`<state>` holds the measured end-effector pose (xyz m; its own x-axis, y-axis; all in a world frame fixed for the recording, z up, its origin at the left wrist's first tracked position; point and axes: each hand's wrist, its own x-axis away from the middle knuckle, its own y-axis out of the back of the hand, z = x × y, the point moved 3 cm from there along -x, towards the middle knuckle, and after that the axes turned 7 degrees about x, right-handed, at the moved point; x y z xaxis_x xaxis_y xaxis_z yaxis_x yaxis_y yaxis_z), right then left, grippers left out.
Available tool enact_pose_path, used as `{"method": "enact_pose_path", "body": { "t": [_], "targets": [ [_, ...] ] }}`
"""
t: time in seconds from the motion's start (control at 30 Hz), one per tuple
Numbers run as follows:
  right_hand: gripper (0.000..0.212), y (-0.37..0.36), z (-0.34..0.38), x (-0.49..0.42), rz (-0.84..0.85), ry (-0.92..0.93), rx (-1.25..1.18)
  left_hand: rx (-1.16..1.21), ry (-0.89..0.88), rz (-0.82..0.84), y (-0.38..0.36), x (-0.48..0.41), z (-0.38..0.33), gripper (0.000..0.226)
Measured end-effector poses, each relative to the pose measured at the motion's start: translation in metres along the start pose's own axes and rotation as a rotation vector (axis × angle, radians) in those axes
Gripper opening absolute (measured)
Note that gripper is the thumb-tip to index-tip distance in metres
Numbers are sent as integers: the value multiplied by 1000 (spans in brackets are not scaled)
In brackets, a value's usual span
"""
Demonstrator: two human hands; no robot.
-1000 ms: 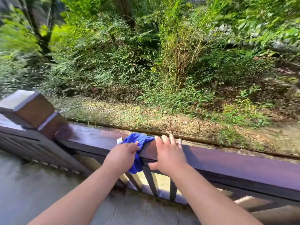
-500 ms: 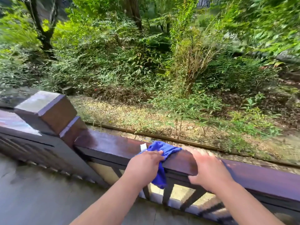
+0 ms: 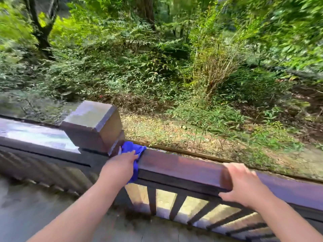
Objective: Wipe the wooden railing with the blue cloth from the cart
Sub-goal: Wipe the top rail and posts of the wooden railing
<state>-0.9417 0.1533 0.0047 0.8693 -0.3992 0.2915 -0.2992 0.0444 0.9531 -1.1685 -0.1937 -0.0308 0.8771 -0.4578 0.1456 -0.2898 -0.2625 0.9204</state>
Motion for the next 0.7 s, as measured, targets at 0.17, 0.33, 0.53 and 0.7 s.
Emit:
{"method": "enact_pose_path", "body": {
  "t": [0.17,0.33,0.53,0.7],
  "targets": [
    [108,10,114,-35,-79,238,-85,46,31,-9,2,0,-9,54],
    [110,17,189,-56,-77,261,-83,84,76,-19,6,2,-10,56],
    [99,11,194,-65,-92,215,-59,69,112,-72,2,6,-10,52],
    [99,12,195,-66,-94,225,-84,33,67,-139,-3,22,-10,51]
  ]
}}
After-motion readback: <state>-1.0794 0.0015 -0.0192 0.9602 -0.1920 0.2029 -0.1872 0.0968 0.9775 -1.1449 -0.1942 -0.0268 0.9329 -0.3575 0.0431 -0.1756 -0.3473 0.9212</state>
